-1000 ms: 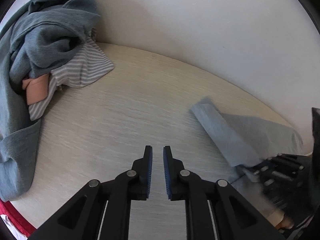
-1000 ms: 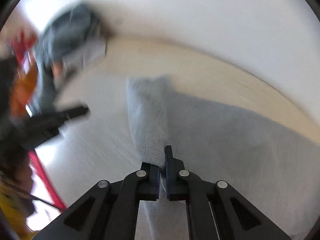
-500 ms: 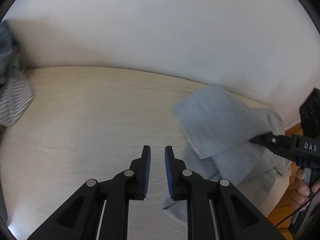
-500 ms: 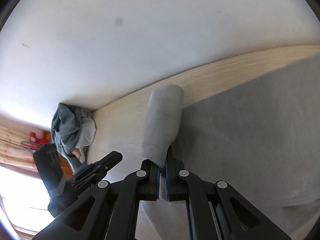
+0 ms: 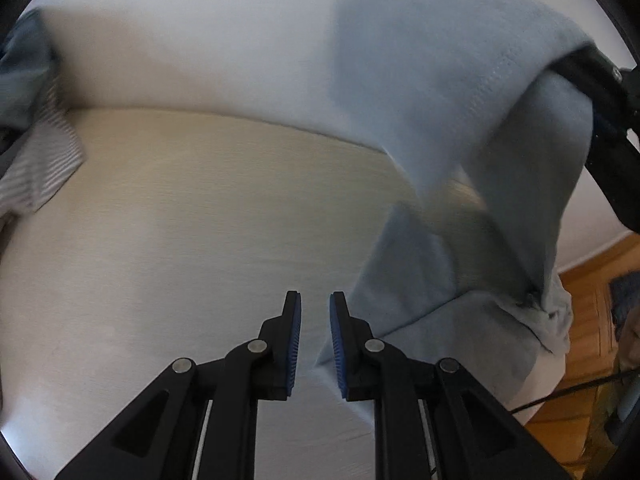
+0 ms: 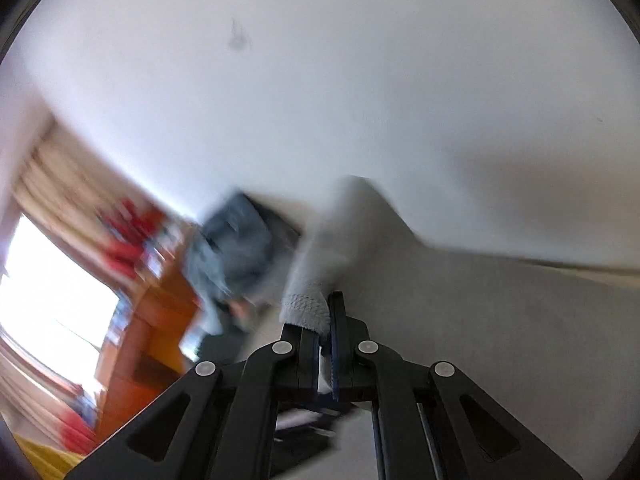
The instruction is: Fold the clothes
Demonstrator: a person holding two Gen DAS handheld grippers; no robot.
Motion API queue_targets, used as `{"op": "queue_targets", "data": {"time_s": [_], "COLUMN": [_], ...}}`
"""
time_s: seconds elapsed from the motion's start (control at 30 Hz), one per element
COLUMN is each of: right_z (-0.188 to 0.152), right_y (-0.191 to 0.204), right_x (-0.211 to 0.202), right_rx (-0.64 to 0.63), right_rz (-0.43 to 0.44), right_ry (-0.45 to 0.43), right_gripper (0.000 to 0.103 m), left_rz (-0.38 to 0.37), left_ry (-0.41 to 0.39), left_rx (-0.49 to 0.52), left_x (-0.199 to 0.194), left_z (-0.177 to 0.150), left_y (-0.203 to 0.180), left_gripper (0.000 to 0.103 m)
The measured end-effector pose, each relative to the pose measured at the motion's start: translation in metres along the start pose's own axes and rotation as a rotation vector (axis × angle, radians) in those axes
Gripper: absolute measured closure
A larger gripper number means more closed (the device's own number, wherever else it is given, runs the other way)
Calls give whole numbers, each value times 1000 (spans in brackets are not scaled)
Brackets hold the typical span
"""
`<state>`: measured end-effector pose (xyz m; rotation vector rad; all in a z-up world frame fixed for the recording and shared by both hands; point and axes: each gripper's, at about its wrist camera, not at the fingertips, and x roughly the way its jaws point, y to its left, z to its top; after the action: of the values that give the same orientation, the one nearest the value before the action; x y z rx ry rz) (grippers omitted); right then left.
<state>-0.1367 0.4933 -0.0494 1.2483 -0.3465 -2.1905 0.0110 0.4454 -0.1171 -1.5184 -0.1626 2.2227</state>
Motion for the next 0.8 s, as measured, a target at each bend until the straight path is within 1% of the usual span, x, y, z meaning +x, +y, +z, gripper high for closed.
{"op": "queue_targets", "data": {"time_s": [0.07, 0.1, 0.17, 0.23, 0.3, 0.37, 0.43, 0.5, 0.57, 0.67, 0.73, 0.8], "right_z": [-17, -25, -39, -48, -55, -67, -84, -102, -119, -139, -145, -148], "right_y": [-7, -11, -22, -28, -27, -25, -19, -9, 2, 16, 23, 29], "right_x": [37, 49, 59, 53, 41, 18, -2, -1, 7, 37, 49, 58], "right_rx": [-53, -62, -51, -8, 2, -35, -93, -133, -164, -189, -215, -248], "right_rz": [-175, -237, -308, -310, -307, -312, -286, -275, -271, -277, -314, -354], "right_ry": [126, 163, 196, 202, 194, 199, 255, 306, 353, 413, 420, 419], "right_gripper": [96, 96, 95, 93, 84, 77, 70, 55, 52, 52, 52, 52], "left_rz": [23, 28, 36, 38, 30, 20, 5, -18, -25, -23, -9, 5], "left_ry": [0, 0, 1, 3, 13, 24, 34, 51, 69, 84, 91, 91], "left_rx": [-33, -48, -67, -70, -58, -32, -9, 10, 28, 74, 105, 112], "left_x": [-2, -4, -4, -3, 0, 2, 6, 12, 21, 37, 46, 50], "left_z": [-7, -12, -14, -15, -15, -15, -16, -15, -4, 10, 18, 23], "left_y": [7, 10, 15, 16, 12, 5, -3, -10, -11, -19, -24, -24], "left_gripper": [90, 90, 90, 90, 90, 90, 90, 90, 90, 90, 90, 90]}}
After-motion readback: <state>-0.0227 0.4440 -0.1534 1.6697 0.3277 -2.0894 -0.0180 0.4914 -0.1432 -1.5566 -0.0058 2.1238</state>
